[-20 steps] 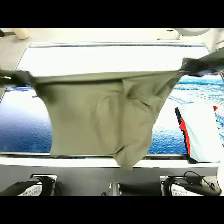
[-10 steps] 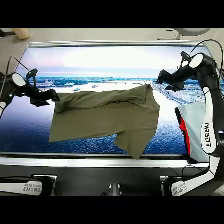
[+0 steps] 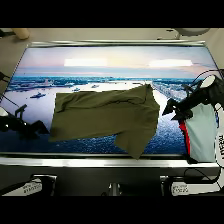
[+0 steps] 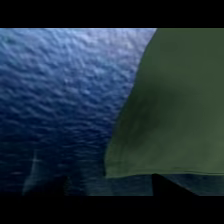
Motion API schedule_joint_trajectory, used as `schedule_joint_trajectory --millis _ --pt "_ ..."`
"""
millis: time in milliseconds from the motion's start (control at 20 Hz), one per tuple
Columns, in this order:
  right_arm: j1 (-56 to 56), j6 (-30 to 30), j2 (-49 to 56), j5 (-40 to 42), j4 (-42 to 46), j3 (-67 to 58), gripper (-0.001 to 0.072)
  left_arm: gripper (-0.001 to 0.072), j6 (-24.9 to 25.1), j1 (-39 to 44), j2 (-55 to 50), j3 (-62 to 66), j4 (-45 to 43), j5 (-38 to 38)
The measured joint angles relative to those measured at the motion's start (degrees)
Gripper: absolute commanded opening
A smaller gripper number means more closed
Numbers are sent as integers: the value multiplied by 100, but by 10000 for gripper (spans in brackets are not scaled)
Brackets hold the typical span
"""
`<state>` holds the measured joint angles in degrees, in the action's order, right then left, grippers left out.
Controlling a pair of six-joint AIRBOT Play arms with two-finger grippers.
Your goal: Fold the shirts.
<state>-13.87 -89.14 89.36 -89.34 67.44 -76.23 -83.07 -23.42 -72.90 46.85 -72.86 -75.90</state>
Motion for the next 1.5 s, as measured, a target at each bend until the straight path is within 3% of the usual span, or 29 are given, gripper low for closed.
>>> schedule_joint_trajectory --millis 100,200,300,400,500,800,850,900,950,1000,1250,1500 --pt "-4 96 -105 131 -17 284 492 572 92 -50 90 -389 201 260" --pt "17 162 -164 181 -68 433 494 502 153 -2 131 -601 439 531" --pt "11 203 -190 240 -63 525 495 493 160 98 125 -715 632 730" --pt "7 227 -203 302 -70 627 496 337 111 234 63 -767 824 905" --pt "33 251 -216 358 -83 811 499 27 74 352 -20 -802 872 1075" --pt "601 393 -177 1189 -131 1530 491 25 31 492 39 -809 894 1274" --pt "730 385 -127 1370 -155 1600 440 26 28 490 103 -804 841 1294" --pt "841 352 -59 1519 -166 1652 299 26 13 485 170 -800 859 1303" --pt "909 295 -4 1600 -195 1687 64 26 15 501 247 -791 903 1290" --pt "968 260 44 1687 -195 1707 23 25 15 505 330 -769 911 1248" --pt "997 251 -505 1878 -107 962 22 24 11 505 1244 179 979 1167" --pt "874 442 -2778 2461 393 -1368 23 25 -81 509 2929 3161 1056 2013"
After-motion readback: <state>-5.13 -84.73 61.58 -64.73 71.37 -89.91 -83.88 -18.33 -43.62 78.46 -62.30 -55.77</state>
